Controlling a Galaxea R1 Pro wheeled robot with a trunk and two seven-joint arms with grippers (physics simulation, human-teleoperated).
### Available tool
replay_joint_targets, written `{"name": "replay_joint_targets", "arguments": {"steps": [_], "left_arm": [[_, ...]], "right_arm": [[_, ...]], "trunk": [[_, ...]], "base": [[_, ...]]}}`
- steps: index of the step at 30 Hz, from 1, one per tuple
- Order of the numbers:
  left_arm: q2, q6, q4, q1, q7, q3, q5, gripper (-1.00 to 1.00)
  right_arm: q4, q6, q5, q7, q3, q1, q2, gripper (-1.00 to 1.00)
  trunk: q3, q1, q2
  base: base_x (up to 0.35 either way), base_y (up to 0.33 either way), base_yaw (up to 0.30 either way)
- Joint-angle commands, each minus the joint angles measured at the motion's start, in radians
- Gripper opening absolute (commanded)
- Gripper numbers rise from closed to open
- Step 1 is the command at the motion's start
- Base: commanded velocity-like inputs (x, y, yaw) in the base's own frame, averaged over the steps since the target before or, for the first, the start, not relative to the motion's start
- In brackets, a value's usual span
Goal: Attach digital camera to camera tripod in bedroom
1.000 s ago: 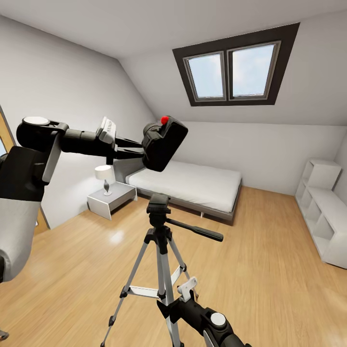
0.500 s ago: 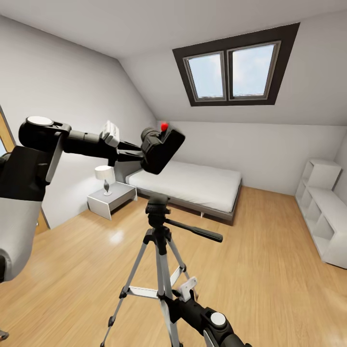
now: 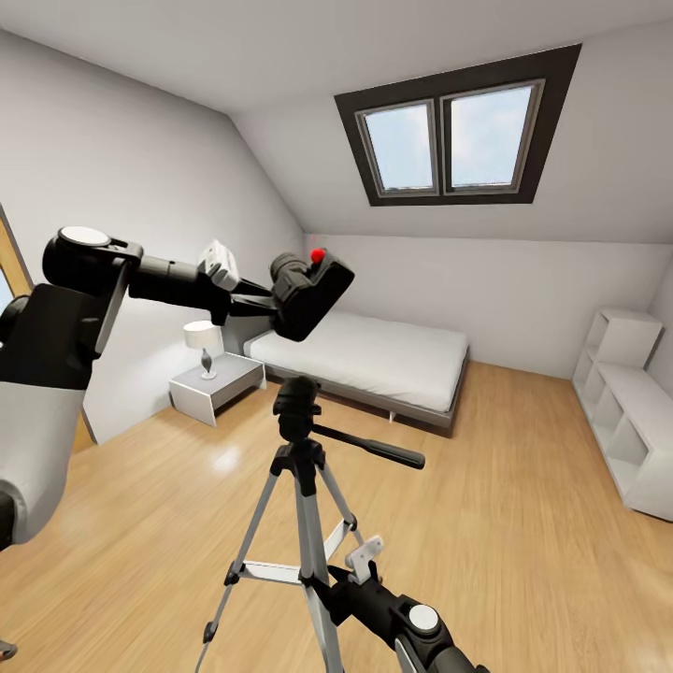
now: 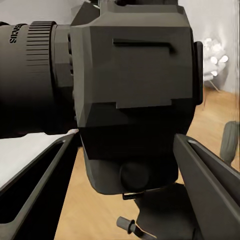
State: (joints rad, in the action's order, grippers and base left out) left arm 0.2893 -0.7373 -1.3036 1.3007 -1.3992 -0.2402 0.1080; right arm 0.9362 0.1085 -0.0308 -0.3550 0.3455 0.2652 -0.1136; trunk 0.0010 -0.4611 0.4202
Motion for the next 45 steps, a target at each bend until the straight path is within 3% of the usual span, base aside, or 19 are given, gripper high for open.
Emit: {"name": "replay_joint_targets", "arguments": {"steps": [1, 5, 8, 10, 12, 18, 21, 22, 23, 24, 27, 32, 45], "left_arm": [[0.001, -0.01, -0.006, 0.002, -0.029, 0.0, 0.01, -1.0], [0.004, -0.011, -0.021, 0.012, -0.053, -0.004, -0.014, -1.0], [0.022, -0.013, -0.037, 0.026, -0.062, -0.036, -0.07, -1.0], [0.055, -0.014, -0.045, 0.043, -0.065, -0.076, -0.125, -1.0], [0.1, -0.013, -0.055, 0.073, -0.068, -0.135, -0.194, -1.0], [0.238, -0.007, -0.071, 0.214, -0.07, -0.368, -0.409, -1.0], [0.275, -0.005, -0.064, 0.29, -0.07, -0.475, -0.488, -1.0], [0.275, -0.005, -0.064, 0.29, -0.07, -0.475, -0.488, -1.0], [0.283, -0.005, -0.058, 0.31, -0.07, -0.507, -0.506, -1.0], [0.295, -0.004, -0.048, 0.34, -0.069, -0.561, -0.533, -1.0], [0.312, -0.004, -0.038, 0.367, -0.069, -0.611, -0.555, -1.0], [0.338, -0.001, -0.031, 0.388, -0.068, -0.652, -0.563, -1.0], [0.347, 0.004, -0.023, 0.439, -0.069, -0.685, -0.537, -1.0]], "right_arm": [[0.001, 0.007, -0.006, -0.003, 0.0, 0.0, -0.001, -1.0], [0.001, 0.006, -0.007, -0.003, 0.0, 0.0, -0.001, -1.0], [0.001, 0.006, -0.007, -0.003, -0.001, 0.0, -0.001, -1.0], [0.001, 0.006, -0.007, -0.003, -0.001, 0.0, -0.001, -1.0], [0.001, 0.005, -0.007, -0.002, -0.002, 0.0, -0.001, -1.0], [0.001, 0.002, -0.007, -0.002, -0.002, 0.0, -0.001, -1.0], [0.001, 0.001, -0.007, -0.002, -0.001, 0.0, -0.001, -1.0], [0.001, 0.001, -0.007, -0.002, -0.001, 0.0, -0.001, -1.0], [0.001, 0.001, -0.007, -0.002, -0.001, 0.0, -0.001, -1.0], [0.001, 0.0, -0.006, -0.002, -0.002, 0.0, -0.001, -1.0], [0.001, 0.0, -0.006, -0.002, -0.002, 0.0, -0.001, -1.0], [0.001, 0.0, -0.006, -0.002, -0.001, 0.0, 0.0, -1.0], [0.001, 0.002, -0.007, -0.002, -0.001, 0.0, 0.0, -1.0]], "trunk": [[0.0, 0.0, 0.001], [0.0, 0.0, 0.001], [0.0, 0.0, 0.001], [0.0, 0.0, 0.001], [0.0, 0.0, 0.001], [0.0, 0.0, 0.001], [0.0, 0.0, 0.001], [0.0, 0.0, 0.001], [0.0, 0.0, 0.001], [0.0, 0.0, 0.001], [0.0, 0.0, 0.001], [0.0, 0.0, 0.001], [0.0, 0.0, 0.001]], "base": [[0.0, 0.0, 0.0], [0.0, 0.0, 0.0], [0.0, 0.0, 0.0], [0.0, 0.0, 0.0], [0.0, 0.0, 0.0], [0.0, 0.0, 0.0], [0.0, 0.0, 0.0], [0.0, 0.0, 0.0], [0.0, 0.0, 0.0], [0.0, 0.0, 0.0], [0.0, 0.0, 0.0], [0.0, 0.0, 0.0], [0.0, 0.0, 0.0]]}}
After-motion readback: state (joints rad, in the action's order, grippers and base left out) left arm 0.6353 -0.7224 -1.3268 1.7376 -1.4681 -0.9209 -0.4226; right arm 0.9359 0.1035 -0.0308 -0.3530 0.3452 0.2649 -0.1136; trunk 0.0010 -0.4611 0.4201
